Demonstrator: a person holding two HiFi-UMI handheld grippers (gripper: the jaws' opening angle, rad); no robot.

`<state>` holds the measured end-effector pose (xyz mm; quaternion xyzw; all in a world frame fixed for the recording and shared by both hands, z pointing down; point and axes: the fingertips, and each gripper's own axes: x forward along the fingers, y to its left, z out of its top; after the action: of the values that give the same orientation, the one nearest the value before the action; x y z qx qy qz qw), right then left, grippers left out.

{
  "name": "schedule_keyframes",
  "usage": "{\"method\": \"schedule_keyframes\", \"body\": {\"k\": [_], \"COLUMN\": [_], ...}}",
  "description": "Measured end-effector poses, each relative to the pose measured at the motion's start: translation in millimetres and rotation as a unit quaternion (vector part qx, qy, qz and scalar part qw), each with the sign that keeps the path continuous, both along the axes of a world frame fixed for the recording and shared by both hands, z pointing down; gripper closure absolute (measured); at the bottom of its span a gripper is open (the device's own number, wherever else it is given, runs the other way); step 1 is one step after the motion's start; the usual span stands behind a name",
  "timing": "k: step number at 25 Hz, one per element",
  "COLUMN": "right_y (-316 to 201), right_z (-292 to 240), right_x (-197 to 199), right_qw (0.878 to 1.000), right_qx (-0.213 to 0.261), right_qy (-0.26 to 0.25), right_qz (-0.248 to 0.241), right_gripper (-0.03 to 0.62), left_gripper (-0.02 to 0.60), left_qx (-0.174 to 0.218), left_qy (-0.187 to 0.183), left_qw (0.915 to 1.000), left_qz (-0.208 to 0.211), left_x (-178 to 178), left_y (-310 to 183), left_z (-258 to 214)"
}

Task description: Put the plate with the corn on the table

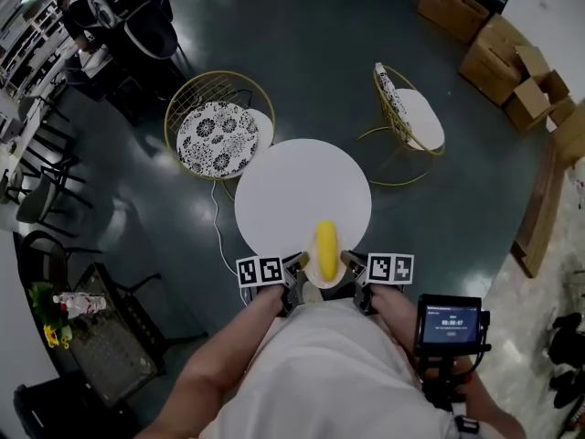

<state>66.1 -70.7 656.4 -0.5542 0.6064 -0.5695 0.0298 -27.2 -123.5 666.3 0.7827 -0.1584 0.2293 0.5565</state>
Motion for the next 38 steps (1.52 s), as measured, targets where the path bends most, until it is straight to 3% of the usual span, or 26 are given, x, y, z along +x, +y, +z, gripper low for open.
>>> {"method": "schedule_keyframes", "body": {"k": [11,24,38], "right_y": [-22,-83,-141], "right_z": [9,26,44], "right_x": [5,27,62], "right_qw": [1.000,0.995,0.982], "right_qx": [-0.020,-0.026,-0.018], "right_qy": [-0.002,0.006,0.012], "right_qz": [-0.016,-0.097,-0.186], "right_gripper": [0.548,0.548,0.548], "left_gripper": [0.546,0.546,0.545], "left_qx": [-0.015,0.006,0.026], "left_qy": [-0.003,-0.013,-0.015], "left_qw": [0.9999,0.9965,0.9859], "left_qz": [-0.008,-0.083,-0.165], "left_x": [5,20,51], "left_y": [-20,-68,-110], "left_z": [10,22,42]}}
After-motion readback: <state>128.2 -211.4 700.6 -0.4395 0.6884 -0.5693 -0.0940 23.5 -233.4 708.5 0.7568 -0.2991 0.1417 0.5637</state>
